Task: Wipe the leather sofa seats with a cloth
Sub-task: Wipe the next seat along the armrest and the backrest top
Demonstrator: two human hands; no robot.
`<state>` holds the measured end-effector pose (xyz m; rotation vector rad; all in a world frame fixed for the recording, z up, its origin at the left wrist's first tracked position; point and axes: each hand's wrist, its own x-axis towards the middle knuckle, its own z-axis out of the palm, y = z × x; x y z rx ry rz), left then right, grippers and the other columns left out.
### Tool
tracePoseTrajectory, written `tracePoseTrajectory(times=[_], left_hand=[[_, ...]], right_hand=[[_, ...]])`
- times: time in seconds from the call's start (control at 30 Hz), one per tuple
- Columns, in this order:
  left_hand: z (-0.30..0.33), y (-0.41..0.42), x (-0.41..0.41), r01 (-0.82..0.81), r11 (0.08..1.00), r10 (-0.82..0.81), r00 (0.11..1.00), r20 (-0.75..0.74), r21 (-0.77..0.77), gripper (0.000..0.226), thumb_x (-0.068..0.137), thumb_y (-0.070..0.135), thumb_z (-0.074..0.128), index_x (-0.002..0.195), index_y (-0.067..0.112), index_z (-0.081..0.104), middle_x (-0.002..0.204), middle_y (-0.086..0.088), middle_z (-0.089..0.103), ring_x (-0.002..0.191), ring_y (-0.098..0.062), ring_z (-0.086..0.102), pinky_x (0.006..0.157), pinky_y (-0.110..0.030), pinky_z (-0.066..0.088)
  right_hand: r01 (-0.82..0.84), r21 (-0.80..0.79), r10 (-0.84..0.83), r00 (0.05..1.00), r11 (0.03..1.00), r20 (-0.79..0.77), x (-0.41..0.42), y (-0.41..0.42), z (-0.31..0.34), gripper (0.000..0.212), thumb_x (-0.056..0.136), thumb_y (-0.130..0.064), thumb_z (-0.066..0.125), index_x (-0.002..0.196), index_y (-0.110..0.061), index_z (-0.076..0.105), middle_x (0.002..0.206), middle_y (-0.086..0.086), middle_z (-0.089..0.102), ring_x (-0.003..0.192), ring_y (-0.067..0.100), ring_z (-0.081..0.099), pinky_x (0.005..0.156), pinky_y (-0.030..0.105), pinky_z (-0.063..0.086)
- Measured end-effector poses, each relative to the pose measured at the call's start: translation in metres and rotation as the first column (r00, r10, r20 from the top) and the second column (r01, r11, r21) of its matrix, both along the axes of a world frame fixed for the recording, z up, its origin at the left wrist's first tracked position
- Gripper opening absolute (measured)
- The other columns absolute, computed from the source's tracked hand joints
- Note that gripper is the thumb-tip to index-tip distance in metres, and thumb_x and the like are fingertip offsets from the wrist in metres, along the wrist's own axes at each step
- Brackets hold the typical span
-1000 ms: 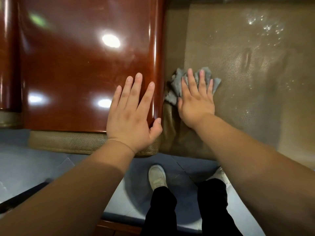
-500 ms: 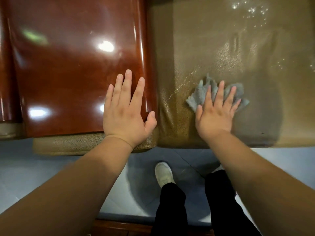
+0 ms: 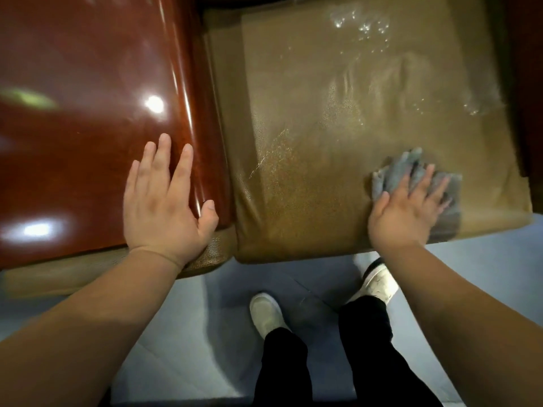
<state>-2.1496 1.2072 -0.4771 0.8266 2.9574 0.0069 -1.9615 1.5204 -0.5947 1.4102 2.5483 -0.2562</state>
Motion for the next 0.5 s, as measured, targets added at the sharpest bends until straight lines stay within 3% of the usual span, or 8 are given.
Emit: tracePoseTrajectory(times=[0.03,0.1,0.17,0.2,0.23,0.27,0.4,0.5], left_hand=[[0.000,0.000,0.000,0.004,1.000,-0.004,1.000,0.003,-0.002,0.087,0.085,0.048,0.044,0.163,0.012,0.032,0.172,-0.019,0.020,0.159,-0.038,0.017,0.130,-0.054,0.015],[0.001,0.003,0.001,-0.001,1.000,0.001,1.000,0.017,-0.019,0.087,0.085,0.048,0.044,0.163,0.010,0.032,0.171,-0.020,0.020,0.158,-0.040,0.018,0.129,-0.055,0.015],[0.005,0.009,0.002,-0.012,0.997,0.014,0.999,0.029,-0.078,0.088,0.086,0.047,0.045,0.163,0.008,0.030,0.171,-0.021,0.019,0.158,-0.041,0.017,0.129,-0.056,0.013],[0.008,0.012,0.003,-0.008,0.991,0.011,1.000,0.022,-0.131,0.086,0.088,0.046,0.045,0.163,0.007,0.029,0.171,-0.021,0.019,0.158,-0.041,0.017,0.130,-0.056,0.012],[0.011,0.016,0.003,0.011,0.981,-0.010,1.000,0.006,-0.195,0.082,0.091,0.043,0.046,0.163,0.007,0.030,0.171,-0.022,0.020,0.158,-0.041,0.018,0.130,-0.056,0.011],[0.014,0.023,0.006,0.053,0.965,-0.056,0.998,-0.006,-0.256,0.076,0.095,0.040,0.045,0.162,0.008,0.033,0.170,-0.021,0.023,0.157,-0.040,0.020,0.130,-0.057,0.011],[0.002,0.074,0.036,0.328,0.886,-0.315,0.944,0.094,-0.328,0.068,0.095,0.047,0.048,0.154,0.013,0.050,0.160,-0.015,0.046,0.152,-0.037,0.033,0.128,-0.057,0.017],[-0.041,0.137,0.053,0.247,0.940,-0.200,0.958,0.204,-0.237,0.073,0.100,0.057,0.035,0.165,0.021,0.030,0.170,-0.012,0.029,0.158,-0.032,0.022,0.130,-0.052,0.014]], right_hand=[[-0.003,-0.008,0.004,1.000,1.000,0.018,-0.010,-0.018,0.003,0.071,0.101,-0.040,0.033,0.165,-0.013,0.016,0.171,0.024,0.004,0.155,0.052,0.001,0.121,0.072,0.008],[-0.312,-0.057,0.312,0.950,0.948,-0.004,-0.021,-0.061,0.002,0.073,0.100,-0.042,0.037,0.165,-0.017,0.015,0.171,0.022,0.002,0.155,0.052,-0.001,0.120,0.072,0.003],[-0.727,-0.151,0.722,0.685,0.670,-0.095,-0.014,-0.083,0.002,0.071,0.100,-0.043,0.043,0.165,-0.028,0.019,0.174,0.012,0.003,0.158,0.043,-0.001,0.124,0.064,-0.003],[-0.843,-0.163,0.833,0.534,0.512,-0.146,-0.008,-0.073,0.002,0.069,0.101,-0.042,0.043,0.165,-0.031,0.021,0.174,0.007,0.004,0.159,0.038,0.000,0.126,0.060,-0.004],[-0.894,-0.147,0.879,0.444,0.423,-0.175,-0.003,-0.052,0.002,0.068,0.101,-0.041,0.041,0.165,-0.032,0.021,0.174,0.004,0.004,0.160,0.033,0.001,0.128,0.056,-0.002],[-0.898,-0.136,0.882,0.437,0.417,-0.178,0.003,-0.026,0.003,0.069,0.100,-0.041,0.040,0.165,-0.031,0.021,0.174,0.003,0.006,0.160,0.031,0.002,0.128,0.055,0.000],[-0.618,-0.143,0.621,0.783,0.773,-0.023,0.038,0.087,0.008,0.076,0.099,-0.045,0.040,0.165,-0.033,0.005,0.175,0.005,-0.001,0.160,0.032,-0.009,0.127,0.054,-0.001],[-0.237,-0.156,0.241,0.970,0.959,0.011,0.052,0.131,0.010,0.075,0.098,-0.050,0.022,0.166,-0.027,0.002,0.174,0.008,-0.009,0.159,0.034,-0.013,0.127,0.059,0.001]])
